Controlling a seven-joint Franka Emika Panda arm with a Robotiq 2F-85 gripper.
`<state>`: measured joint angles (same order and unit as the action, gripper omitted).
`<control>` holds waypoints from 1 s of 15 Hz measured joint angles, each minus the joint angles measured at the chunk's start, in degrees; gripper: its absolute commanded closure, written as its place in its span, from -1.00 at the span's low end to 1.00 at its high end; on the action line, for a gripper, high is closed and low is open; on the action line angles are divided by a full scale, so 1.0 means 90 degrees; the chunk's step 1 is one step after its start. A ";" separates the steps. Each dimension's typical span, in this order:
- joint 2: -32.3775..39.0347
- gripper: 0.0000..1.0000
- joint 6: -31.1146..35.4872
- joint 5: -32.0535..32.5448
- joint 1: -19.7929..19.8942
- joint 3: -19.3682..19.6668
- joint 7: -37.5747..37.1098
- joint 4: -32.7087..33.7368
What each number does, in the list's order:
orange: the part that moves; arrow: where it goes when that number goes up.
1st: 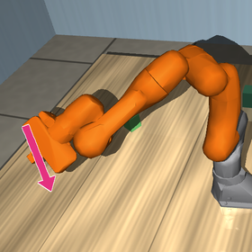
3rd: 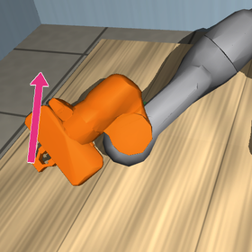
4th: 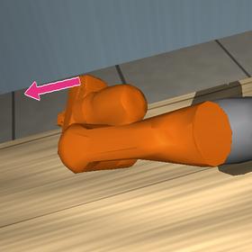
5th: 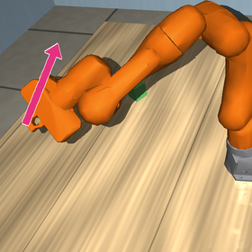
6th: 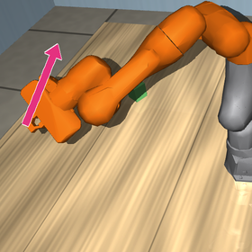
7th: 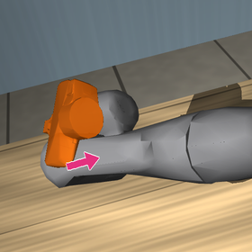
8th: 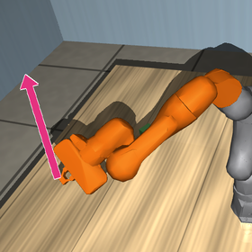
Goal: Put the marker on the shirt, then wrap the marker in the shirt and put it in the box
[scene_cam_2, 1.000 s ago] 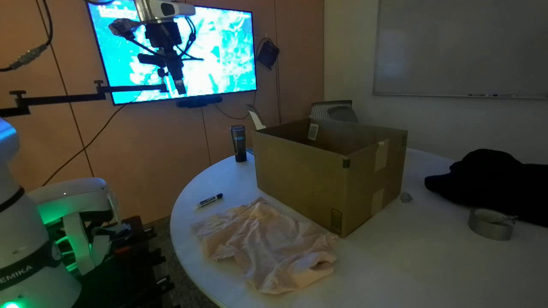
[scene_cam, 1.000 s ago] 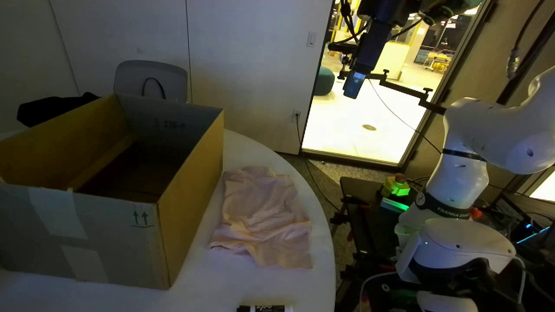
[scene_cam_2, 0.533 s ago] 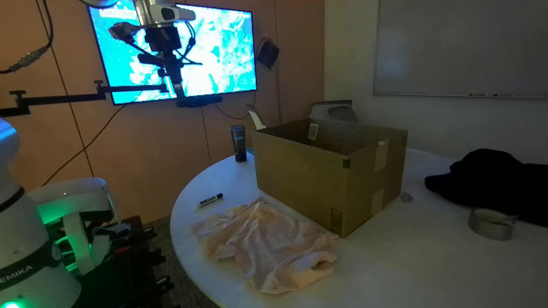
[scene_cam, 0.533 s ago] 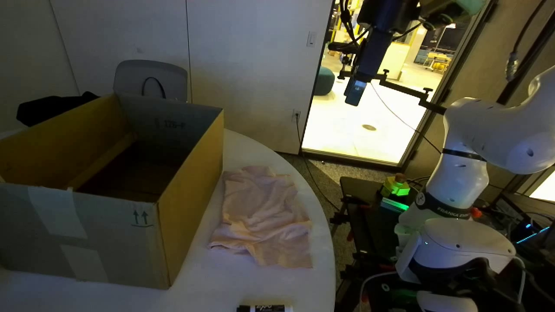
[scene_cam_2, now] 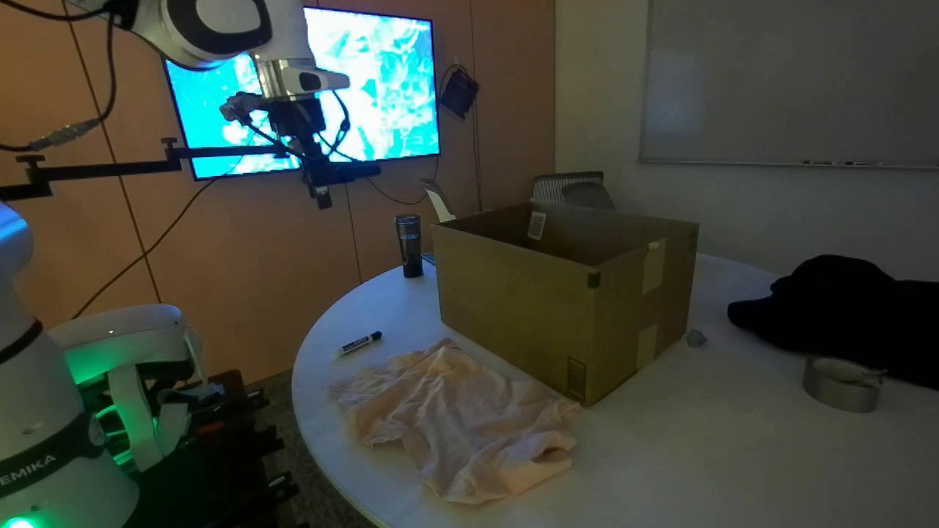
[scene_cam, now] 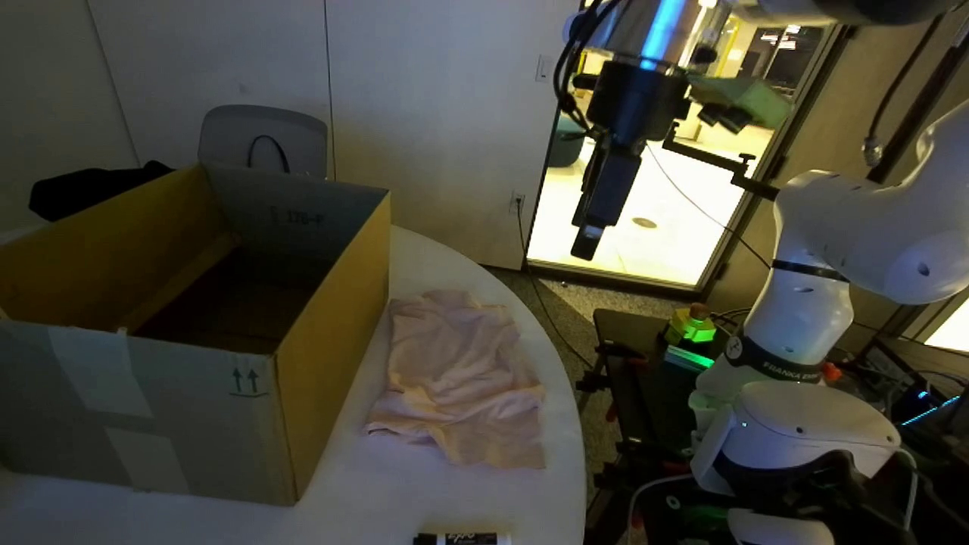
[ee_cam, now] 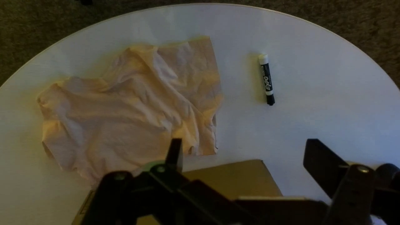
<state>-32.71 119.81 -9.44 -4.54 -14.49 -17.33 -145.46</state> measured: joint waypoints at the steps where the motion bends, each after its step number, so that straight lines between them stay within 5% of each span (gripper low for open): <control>1: 0.0199 -1.00 0.0301 0.0012 -0.0017 -0.0065 0.0000 -0.0076; 7: 0.1487 -1.00 0.1686 0.0013 -0.0349 -0.0179 0.0019 -0.0234; 15: 0.2777 -1.00 0.2490 -0.0126 -0.1090 -0.0204 0.0384 -0.0168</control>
<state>-7.71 142.22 -10.57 -14.35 -16.33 -13.88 -146.97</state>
